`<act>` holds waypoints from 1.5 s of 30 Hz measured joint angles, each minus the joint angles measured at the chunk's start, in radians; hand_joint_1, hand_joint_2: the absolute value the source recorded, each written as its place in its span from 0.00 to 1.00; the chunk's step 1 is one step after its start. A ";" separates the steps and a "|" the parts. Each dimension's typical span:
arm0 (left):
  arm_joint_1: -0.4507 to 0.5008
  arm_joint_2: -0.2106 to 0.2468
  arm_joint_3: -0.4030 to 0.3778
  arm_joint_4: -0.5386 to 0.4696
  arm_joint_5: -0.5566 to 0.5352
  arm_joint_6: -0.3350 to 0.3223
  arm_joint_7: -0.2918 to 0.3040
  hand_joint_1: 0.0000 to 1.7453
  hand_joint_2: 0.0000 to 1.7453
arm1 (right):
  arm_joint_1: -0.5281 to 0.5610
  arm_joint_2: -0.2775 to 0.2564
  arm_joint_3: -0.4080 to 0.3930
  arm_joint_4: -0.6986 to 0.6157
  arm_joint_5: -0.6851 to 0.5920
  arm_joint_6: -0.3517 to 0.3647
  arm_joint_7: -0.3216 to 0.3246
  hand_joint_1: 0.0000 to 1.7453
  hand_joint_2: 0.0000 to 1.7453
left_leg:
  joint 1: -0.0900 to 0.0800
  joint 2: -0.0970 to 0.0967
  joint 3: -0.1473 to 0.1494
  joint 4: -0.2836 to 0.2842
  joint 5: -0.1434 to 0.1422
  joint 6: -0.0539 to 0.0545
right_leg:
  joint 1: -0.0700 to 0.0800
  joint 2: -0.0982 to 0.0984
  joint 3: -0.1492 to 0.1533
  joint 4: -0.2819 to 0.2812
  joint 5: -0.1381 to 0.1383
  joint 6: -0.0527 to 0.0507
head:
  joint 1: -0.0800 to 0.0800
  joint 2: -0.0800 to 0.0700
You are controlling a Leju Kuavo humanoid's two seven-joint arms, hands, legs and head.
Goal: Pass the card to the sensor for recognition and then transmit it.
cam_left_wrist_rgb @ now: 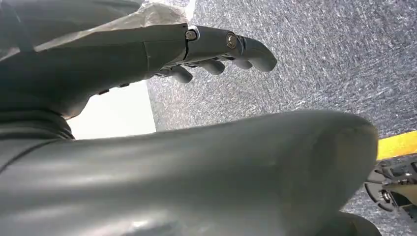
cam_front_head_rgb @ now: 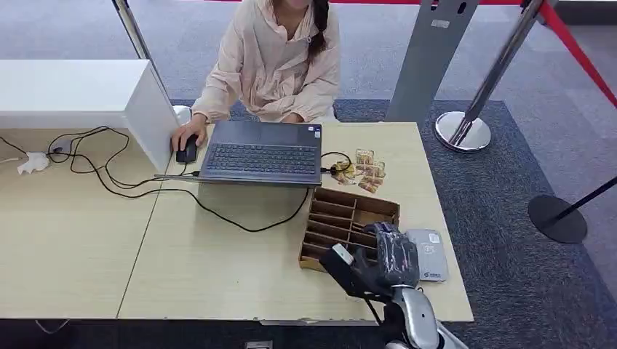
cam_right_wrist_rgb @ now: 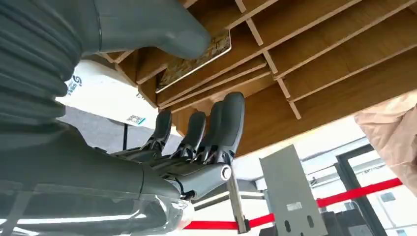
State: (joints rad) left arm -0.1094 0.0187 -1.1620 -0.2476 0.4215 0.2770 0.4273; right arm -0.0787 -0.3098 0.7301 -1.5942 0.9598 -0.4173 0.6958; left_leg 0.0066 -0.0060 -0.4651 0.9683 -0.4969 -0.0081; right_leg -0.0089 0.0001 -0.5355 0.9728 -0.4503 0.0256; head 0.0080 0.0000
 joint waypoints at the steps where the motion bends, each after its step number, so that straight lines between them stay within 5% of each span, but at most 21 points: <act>1: 0.000 0.000 0.000 0.000 0.000 0.000 0.000 0.00 0.00 | 0.000 0.000 0.001 0.000 -0.002 0.000 0.000 0.52 1.00 | 0.000 0.000 0.000 0.000 0.000 0.000 | 0.000 0.000 0.000 0.000 0.000 0.000 | 0.000 0.000; 17: 0.000 0.000 0.000 0.000 0.004 0.002 0.000 0.00 0.00 | 0.010 -0.002 0.003 0.005 -0.002 0.018 0.000 0.51 1.00 | 0.000 0.000 0.001 0.000 0.000 0.000 | 0.000 0.000 0.000 0.000 0.000 0.000 | 0.000 0.000; 45: 0.000 0.000 0.000 0.000 0.006 0.003 0.000 0.00 0.00 | 0.010 -0.003 -0.005 0.010 -0.003 0.017 0.000 0.70 1.00 | 0.000 0.000 0.001 0.000 0.000 0.000 | 0.000 0.000 0.000 0.000 0.000 0.000 | 0.000 0.000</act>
State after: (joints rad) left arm -0.1092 0.0191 -1.1624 -0.2476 0.4280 0.2800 0.4269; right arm -0.0685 -0.3124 0.7256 -1.5846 0.9571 -0.4002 0.6958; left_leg 0.0066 -0.0059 -0.4645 0.9683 -0.4969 -0.0082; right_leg -0.0089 0.0001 -0.5356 0.9728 -0.4503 0.0256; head 0.0080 0.0000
